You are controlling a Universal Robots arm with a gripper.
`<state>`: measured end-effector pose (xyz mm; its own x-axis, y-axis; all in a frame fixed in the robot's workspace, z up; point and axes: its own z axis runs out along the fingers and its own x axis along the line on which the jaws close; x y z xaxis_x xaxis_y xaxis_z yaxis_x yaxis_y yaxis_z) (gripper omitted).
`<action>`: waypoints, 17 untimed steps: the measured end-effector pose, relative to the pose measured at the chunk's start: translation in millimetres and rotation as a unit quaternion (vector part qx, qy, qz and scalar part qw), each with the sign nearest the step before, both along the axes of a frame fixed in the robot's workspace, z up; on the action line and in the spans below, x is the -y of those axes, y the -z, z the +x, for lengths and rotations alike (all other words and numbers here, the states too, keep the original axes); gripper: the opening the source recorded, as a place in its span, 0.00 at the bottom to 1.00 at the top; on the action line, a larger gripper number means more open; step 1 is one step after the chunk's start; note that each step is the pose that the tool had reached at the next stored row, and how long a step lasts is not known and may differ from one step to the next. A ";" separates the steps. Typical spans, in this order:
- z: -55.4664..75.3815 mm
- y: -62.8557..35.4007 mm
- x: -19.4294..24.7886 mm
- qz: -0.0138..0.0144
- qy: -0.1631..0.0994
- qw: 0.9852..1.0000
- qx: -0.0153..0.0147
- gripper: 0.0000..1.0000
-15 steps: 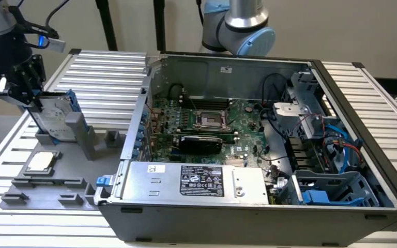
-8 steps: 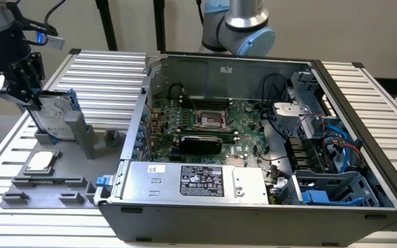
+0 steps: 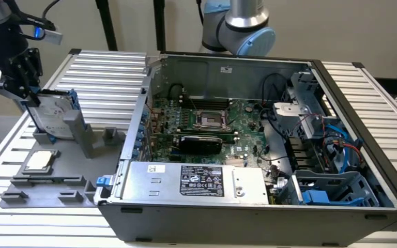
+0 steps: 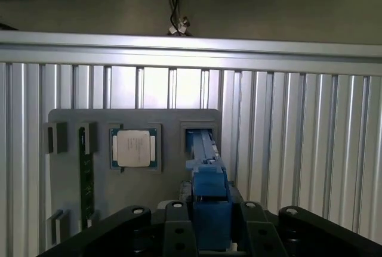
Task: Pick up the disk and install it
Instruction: 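Pick up the disk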
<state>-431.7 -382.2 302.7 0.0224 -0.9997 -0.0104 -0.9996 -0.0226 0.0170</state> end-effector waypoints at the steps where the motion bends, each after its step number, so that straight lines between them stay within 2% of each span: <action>1: 0.0 0.0 0.0 0.000 0.000 1.000 0.000 0.33; 5: 0.0 -0.7 0.0 0.000 0.000 1.000 0.000 0.33; 9: -0.1 -6.5 -0.1 0.000 0.000 1.000 0.000 0.33; 13: -0.2 -17.1 -0.4 0.000 0.000 1.000 0.001 0.33; 17: -0.5 -32.6 -1.0 0.000 0.000 1.000 0.002 0.33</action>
